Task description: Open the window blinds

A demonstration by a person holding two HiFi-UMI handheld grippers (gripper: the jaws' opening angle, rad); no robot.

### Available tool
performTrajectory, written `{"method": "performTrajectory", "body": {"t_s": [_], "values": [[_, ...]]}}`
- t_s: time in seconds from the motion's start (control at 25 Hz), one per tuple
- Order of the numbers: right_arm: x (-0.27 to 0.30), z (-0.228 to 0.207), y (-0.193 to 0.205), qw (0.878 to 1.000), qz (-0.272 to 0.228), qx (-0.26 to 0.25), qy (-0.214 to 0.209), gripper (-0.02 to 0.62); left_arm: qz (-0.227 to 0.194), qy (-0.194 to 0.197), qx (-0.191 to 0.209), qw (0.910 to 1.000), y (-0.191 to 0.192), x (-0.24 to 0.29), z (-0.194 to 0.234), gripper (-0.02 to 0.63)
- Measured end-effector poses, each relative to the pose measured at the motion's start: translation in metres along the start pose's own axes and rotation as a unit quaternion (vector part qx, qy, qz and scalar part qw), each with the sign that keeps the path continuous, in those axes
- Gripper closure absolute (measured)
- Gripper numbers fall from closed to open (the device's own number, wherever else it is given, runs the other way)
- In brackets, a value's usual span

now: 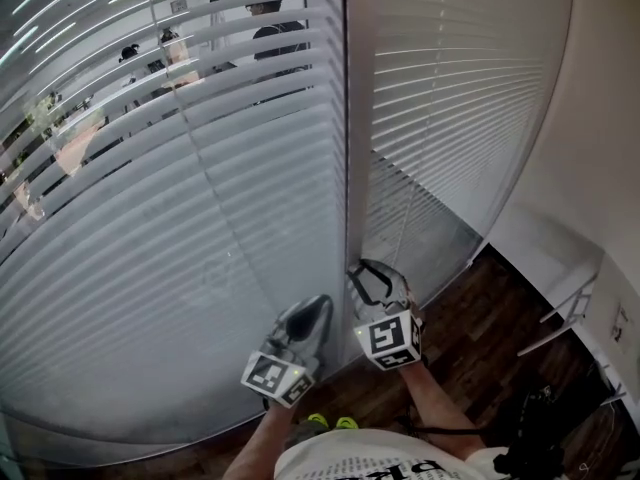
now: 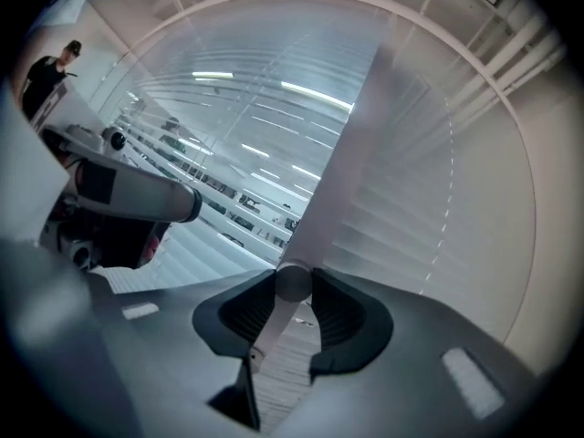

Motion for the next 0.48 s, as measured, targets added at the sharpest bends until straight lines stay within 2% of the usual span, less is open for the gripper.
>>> {"method": "performTrajectory", "body": {"t_s": [0.48], "values": [[0.001,0.0,0.015,0.991,-0.021,0.136,0.006,0.468,-0.003,0.0,-0.002,1.0,0.01,-0.002,-0.002,0.614]]}}
Point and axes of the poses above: the fingertips, and each gripper's own axes: x forward along the fingers, z to its left, y out of its underside, the point moved 1 cm from there along -x, backward along the fingers, and after that the axes turned 4 degrees about -z, right-handed, at the moved point
